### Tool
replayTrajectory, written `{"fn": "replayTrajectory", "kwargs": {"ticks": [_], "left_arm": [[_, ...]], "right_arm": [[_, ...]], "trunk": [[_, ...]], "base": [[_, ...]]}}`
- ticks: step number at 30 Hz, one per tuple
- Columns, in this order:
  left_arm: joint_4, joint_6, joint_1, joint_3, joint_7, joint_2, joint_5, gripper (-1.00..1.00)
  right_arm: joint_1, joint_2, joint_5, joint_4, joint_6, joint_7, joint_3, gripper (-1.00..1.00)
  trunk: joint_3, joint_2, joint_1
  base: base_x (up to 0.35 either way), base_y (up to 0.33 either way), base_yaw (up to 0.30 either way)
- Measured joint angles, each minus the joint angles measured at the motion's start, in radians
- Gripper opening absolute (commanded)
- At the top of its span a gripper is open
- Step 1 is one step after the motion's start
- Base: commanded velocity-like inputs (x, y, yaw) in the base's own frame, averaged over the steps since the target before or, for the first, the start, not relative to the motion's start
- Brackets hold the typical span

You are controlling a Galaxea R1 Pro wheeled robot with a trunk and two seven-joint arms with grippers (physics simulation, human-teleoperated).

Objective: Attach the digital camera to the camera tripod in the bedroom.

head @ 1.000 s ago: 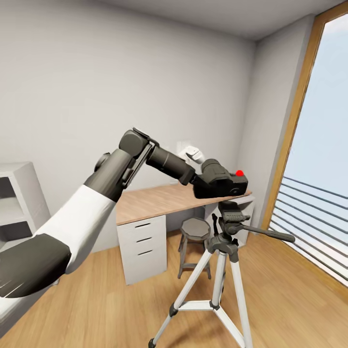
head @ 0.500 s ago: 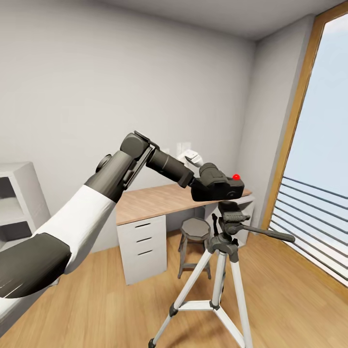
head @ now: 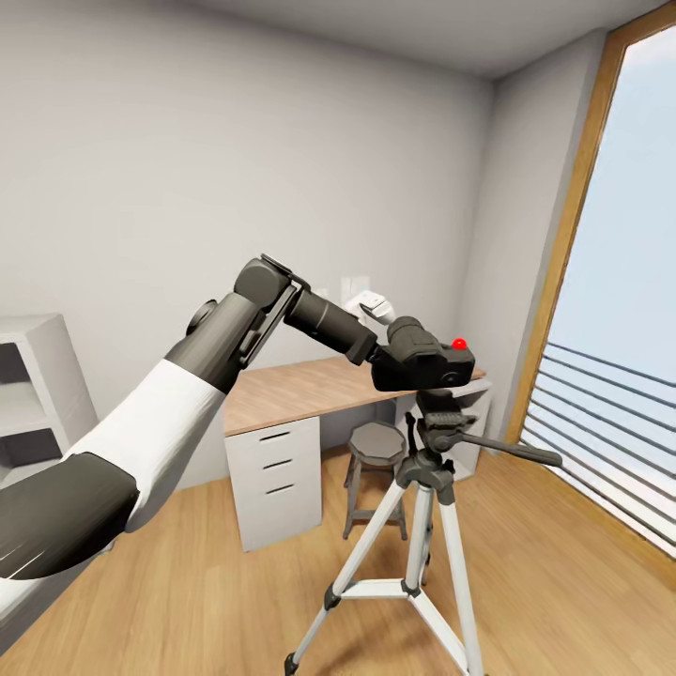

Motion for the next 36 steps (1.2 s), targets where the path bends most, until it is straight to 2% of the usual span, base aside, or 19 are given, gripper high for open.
{"fn": "replayTrajectory", "kwargs": {"ticks": [13, 24, 34, 36], "left_arm": [[0.0, 0.0, 0.0, 0.0, 0.0, -0.006, 0.0, -1.0], [0.0, 0.0, 0.0, 0.0, 0.003, -0.031, 0.002, -1.0], [0.0, 0.0, 0.0, 0.0, 0.003, -0.037, 0.001, -1.0], [0.001, 0.0, 0.0, 0.0, 0.003, -0.041, 0.002, -1.0]], "right_arm": [[0.0, 0.0, 0.0, 0.0, 0.0, 0.0, 0.0, 1.0], [0.0, 0.0, 0.0, 0.0, 0.0, 0.0, 0.0, 1.0], [0.0, 0.003, 0.0, 0.0, 0.001, -0.006, 0.001, 1.0], [0.0, -0.008, 0.005, 0.0, -0.025, -0.002, 0.008, 1.0]], "trunk": [[0.0, 0.0, 0.0], [0.0, 0.0, 0.0], [0.0, 0.0, 0.0], [0.0, 0.0, 0.0]], "base": [[0.0, -0.001, 0.0], [0.0, 0.0, 0.0], [0.0, 0.0, 0.0], [0.0, 0.0, 0.0]]}}
